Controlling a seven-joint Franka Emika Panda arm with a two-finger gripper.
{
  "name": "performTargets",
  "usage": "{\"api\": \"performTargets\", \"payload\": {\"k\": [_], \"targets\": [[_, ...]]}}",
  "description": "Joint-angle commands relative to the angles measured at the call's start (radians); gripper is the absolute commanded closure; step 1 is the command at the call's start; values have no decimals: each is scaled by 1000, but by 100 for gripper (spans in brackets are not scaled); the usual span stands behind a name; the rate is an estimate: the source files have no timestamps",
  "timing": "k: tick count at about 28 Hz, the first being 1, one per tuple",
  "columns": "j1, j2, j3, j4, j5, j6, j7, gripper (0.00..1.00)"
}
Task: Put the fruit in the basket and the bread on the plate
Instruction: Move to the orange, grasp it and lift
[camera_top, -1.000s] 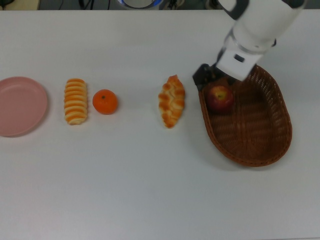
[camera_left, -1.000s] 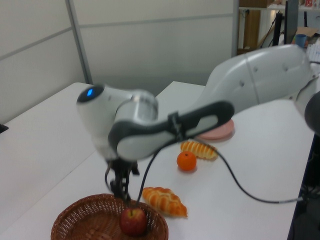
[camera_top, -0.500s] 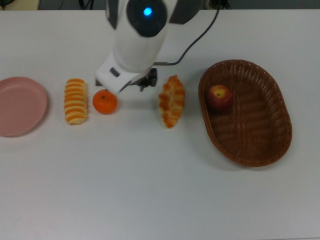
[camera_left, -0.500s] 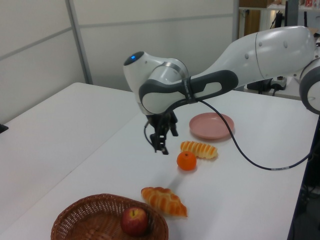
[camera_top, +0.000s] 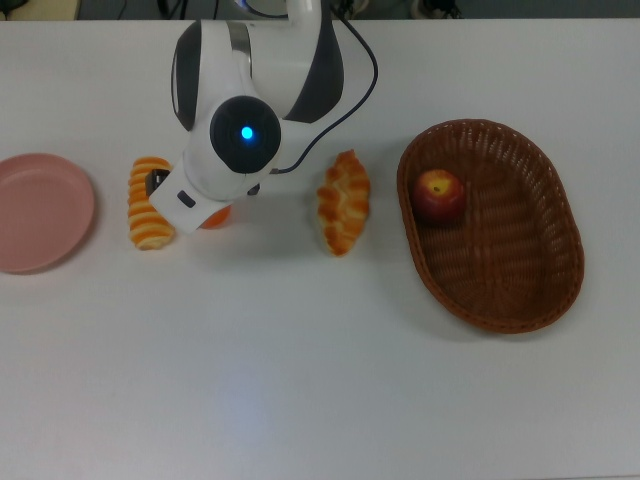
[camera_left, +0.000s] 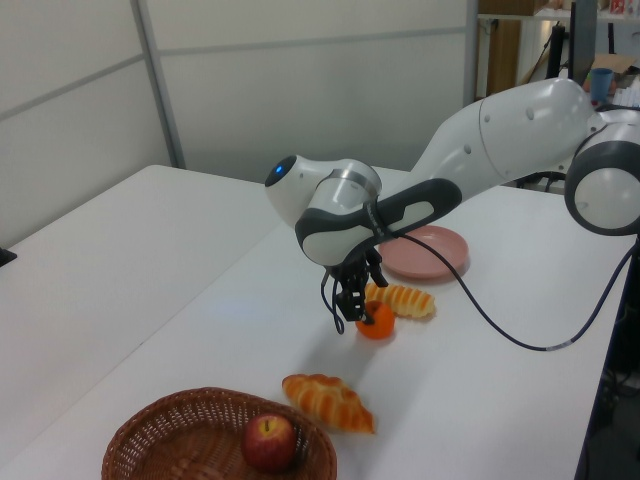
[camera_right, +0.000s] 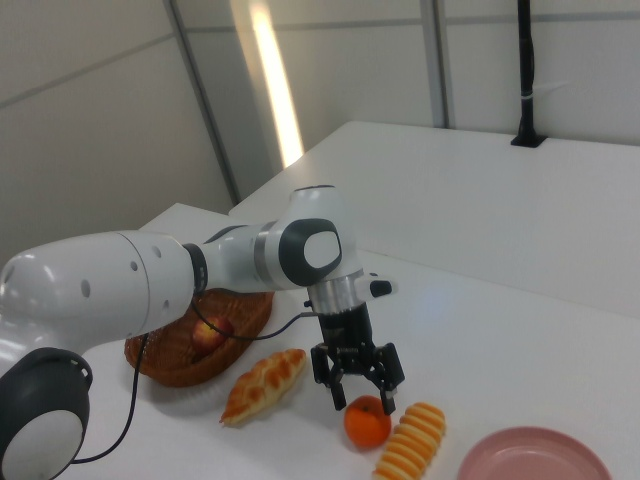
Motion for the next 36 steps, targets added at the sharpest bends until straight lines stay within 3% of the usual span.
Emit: {"api": "performTargets", "payload": {"k": [1, 9, 11, 12, 15, 21, 26, 27, 30, 36], "targets": [[-2, 8, 2, -10, -22, 23, -20, 0], [2, 29, 2, -10, -42, 24, -18, 1], [4, 31, 2, -12, -55, 24, -20, 21], [2, 31, 2, -12, -54, 24, -21, 56], [4, 29, 4, -12, -48, 24, -21, 98], [10, 19, 14, -3, -42, 23, -21, 100], [36, -29, 65, 54, 33, 23, -18, 100], [51, -46, 82, 63, 67, 23, -11, 100], [99, -61, 99, 77, 95, 24, -4, 100], [231, -49, 99, 114, 107, 139, 66, 100]]}}
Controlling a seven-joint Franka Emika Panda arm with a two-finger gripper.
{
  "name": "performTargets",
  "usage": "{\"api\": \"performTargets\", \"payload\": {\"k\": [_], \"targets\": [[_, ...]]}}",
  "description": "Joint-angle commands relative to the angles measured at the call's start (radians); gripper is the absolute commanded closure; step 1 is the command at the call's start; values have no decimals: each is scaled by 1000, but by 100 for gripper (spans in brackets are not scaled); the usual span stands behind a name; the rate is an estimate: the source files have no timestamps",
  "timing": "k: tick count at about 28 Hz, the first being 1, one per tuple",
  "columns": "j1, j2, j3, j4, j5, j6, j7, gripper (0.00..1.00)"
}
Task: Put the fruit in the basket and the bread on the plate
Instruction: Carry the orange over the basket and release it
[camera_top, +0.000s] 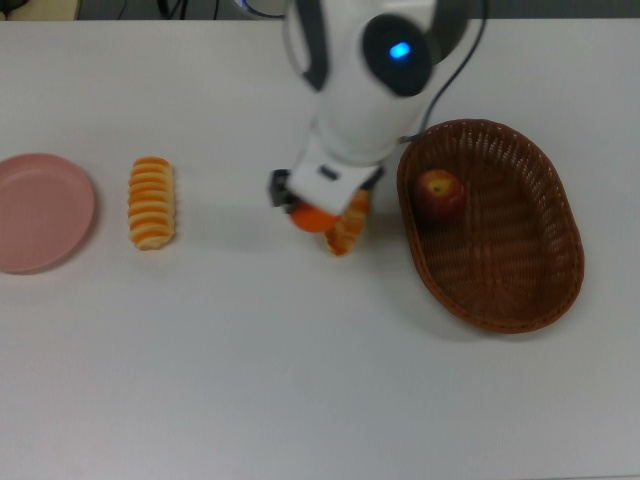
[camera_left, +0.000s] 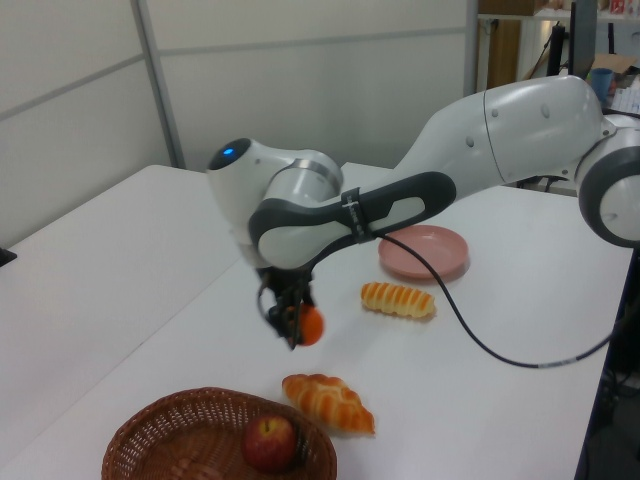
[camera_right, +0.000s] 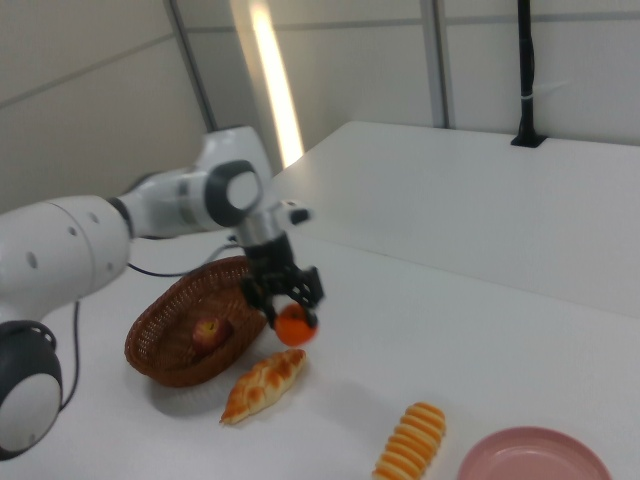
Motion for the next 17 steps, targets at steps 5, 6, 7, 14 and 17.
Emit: {"api": "performTargets", "payload": {"k": [5, 6, 7, 14, 17], "targets": [[155, 53, -15, -8, 3, 289, 128, 100], [164, 64, -16, -8, 1, 319, 136, 100], [177, 80, -19, -9, 1, 380, 139, 100], [186, 88, -19, -9, -5, 425, 139, 100], [187, 88, -19, -9, -9, 425, 138, 89]]}}
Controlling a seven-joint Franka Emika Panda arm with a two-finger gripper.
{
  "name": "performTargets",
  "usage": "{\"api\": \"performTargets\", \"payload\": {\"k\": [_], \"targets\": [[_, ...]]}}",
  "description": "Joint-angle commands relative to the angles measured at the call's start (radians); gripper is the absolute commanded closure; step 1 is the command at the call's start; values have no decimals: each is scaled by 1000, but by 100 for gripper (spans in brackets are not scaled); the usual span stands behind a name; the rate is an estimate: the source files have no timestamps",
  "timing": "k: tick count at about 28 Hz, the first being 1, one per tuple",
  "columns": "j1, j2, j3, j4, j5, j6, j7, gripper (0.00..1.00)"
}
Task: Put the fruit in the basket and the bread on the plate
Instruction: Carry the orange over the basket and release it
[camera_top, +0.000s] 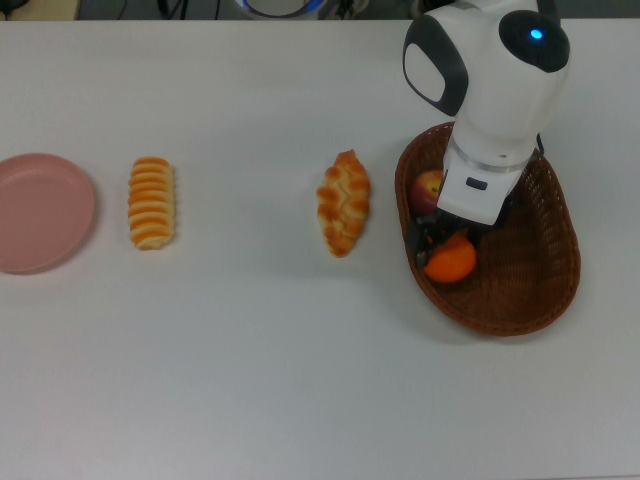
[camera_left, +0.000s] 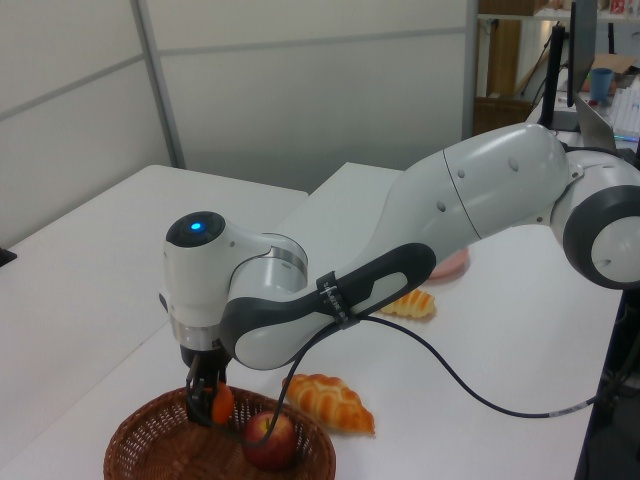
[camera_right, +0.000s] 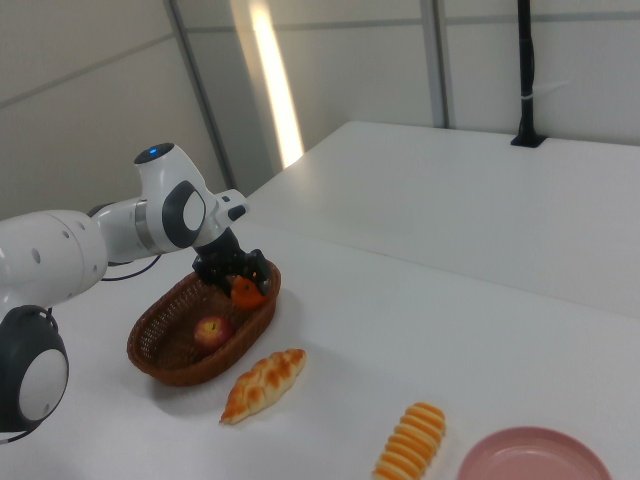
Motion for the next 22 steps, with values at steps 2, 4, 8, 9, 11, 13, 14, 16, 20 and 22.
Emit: {"api": "performTargets", "payload": {"k": [2, 4, 8, 9, 11, 13, 14, 16, 20, 22], "targets": [[9, -13, -13, -1, -25, 12, 12, 35], [18, -15, -13, -1, -53, 9, 15, 0], [17, -19, -15, 0, -47, 9, 23, 0], [12, -31, -15, 0, -41, 6, 29, 0], [6, -53, -15, 0, -27, -2, 30, 0], [-5, -73, -15, -1, -1, -22, 27, 0], [-18, -90, -15, -1, 28, -55, 23, 0], [-40, -108, -15, -3, 53, -101, 18, 0], [-112, -139, -15, -29, 71, -229, -55, 0], [-137, -137, -17, -37, 76, -288, -101, 0]]}}
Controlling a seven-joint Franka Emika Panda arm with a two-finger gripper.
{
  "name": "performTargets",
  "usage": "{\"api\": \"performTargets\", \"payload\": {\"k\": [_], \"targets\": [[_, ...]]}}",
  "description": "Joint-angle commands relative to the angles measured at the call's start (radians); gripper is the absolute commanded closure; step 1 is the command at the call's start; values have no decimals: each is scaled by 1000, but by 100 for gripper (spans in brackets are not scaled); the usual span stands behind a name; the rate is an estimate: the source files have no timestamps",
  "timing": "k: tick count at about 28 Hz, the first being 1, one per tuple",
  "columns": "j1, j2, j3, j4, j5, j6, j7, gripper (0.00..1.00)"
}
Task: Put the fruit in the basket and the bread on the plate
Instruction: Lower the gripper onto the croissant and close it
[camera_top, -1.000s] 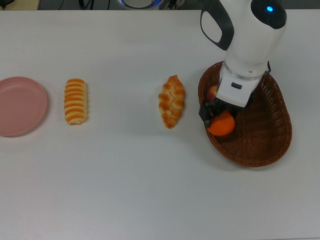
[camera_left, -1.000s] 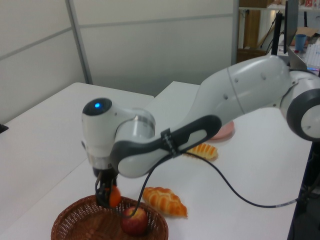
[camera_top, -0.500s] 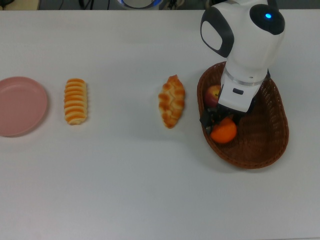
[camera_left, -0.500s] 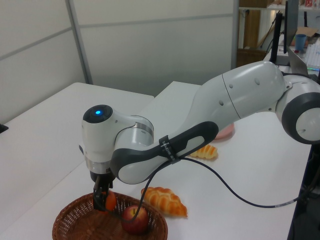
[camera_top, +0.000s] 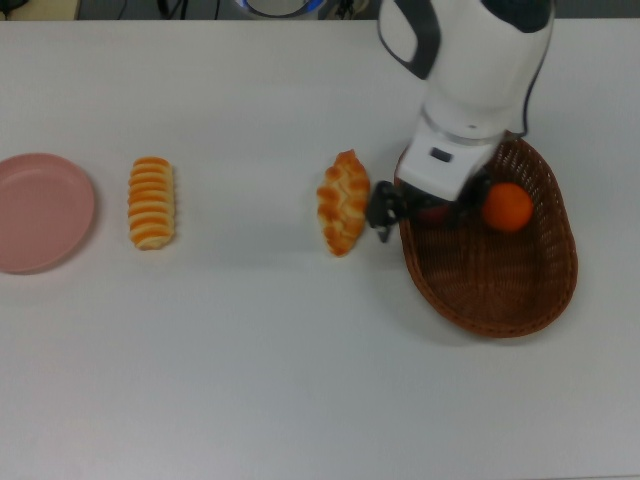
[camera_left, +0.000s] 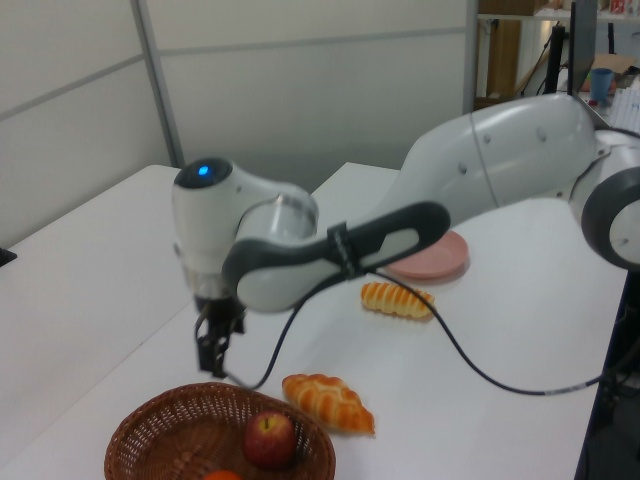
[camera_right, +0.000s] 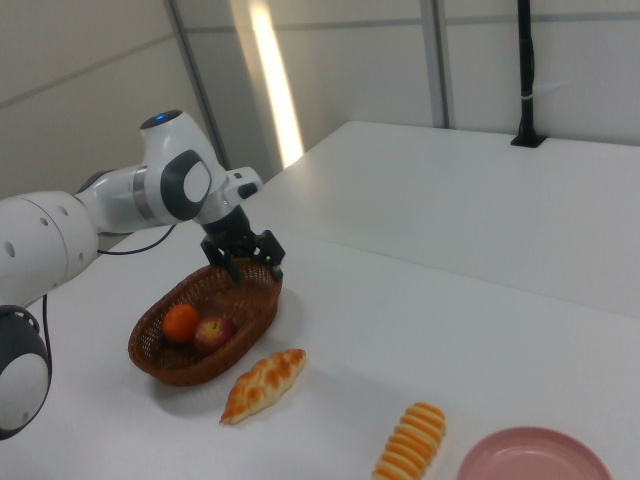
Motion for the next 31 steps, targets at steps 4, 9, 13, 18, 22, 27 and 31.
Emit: {"api": "performTargets", "payload": {"k": [4, 9, 13, 18, 22, 27, 31], "targets": [[-115, -31, -9, -96, 39, -213, -228, 0], [-118, 5, -10, -127, 32, -216, -245, 0], [-106, 33, -10, -128, 32, -213, -243, 0], [-77, 55, -10, -134, 28, -213, -242, 0], [-69, 64, -10, -145, 19, -208, -238, 10], [-69, 72, -10, -145, 22, -205, -237, 100], [-70, 70, -10, -142, 25, -207, -238, 100]]}}
